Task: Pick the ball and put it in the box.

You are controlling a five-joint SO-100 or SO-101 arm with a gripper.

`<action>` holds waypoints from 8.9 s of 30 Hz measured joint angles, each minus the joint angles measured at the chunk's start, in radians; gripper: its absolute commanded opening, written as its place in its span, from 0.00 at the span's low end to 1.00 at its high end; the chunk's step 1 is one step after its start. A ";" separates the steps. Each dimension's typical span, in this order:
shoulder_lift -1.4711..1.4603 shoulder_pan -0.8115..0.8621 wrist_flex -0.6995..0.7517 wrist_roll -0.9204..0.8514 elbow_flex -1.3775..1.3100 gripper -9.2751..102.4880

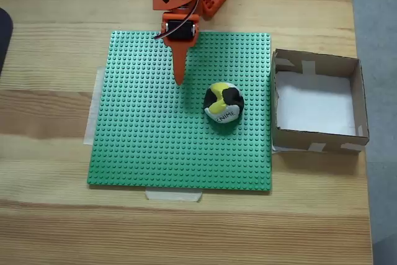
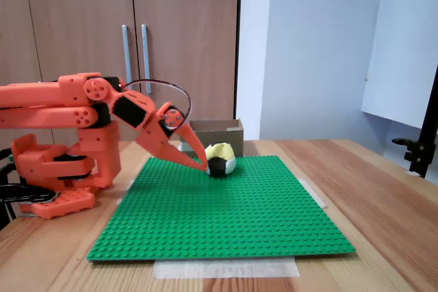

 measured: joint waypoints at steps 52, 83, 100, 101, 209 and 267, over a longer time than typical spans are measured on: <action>-0.356 0.037 0.160 0.000 -0.431 0.08; -0.861 -0.141 0.337 -0.023 -0.902 0.25; -1.035 -0.244 0.495 -0.072 -1.106 0.41; -1.048 -0.247 0.508 -0.074 -1.123 0.41; -1.509 -0.307 0.623 -0.002 -1.440 0.42; -1.385 -0.311 0.505 -0.034 -1.319 0.14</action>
